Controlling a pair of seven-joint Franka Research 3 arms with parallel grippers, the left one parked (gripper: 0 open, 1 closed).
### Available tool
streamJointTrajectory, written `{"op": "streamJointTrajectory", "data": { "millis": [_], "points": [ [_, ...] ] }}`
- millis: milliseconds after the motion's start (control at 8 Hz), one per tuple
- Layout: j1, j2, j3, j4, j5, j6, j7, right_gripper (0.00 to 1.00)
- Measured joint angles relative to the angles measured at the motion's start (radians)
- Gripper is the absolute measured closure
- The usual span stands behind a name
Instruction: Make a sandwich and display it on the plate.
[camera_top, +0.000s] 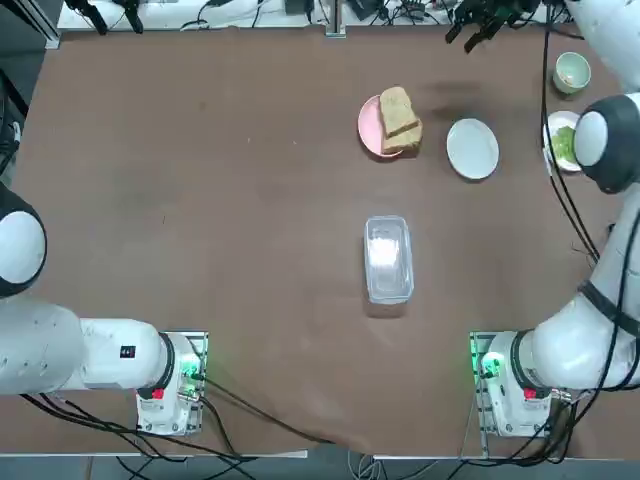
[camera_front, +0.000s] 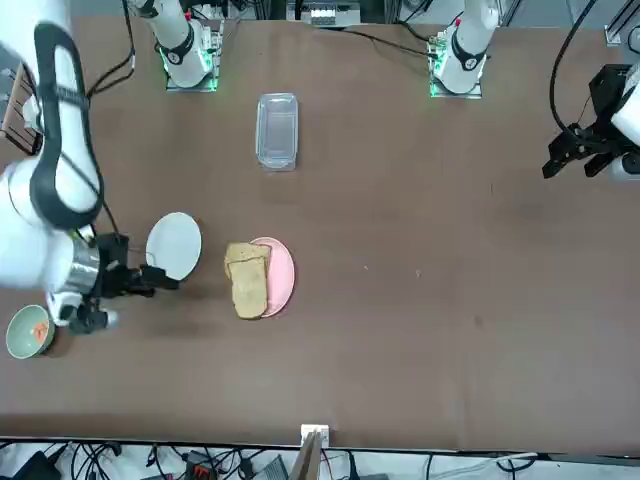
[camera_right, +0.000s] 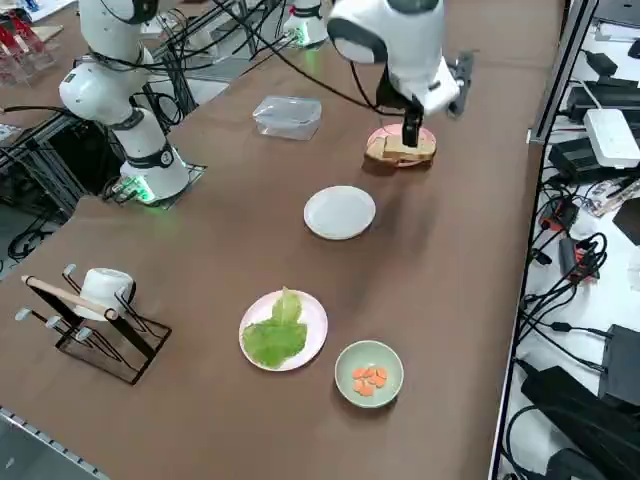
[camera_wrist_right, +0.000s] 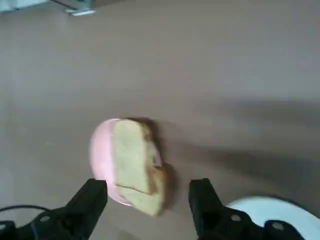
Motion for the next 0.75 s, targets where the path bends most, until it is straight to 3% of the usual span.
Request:
{"op": "streamJointTrajectory", "data": {
  "millis": [375,750],
  "points": [
    [-0.014,0.171,-0.002,0.071,0.245,0.000,-0.180,0.00],
    [-0.005,0.259,0.014,0.111,0.276,0.030,-0.194,0.01]
  ]
}}
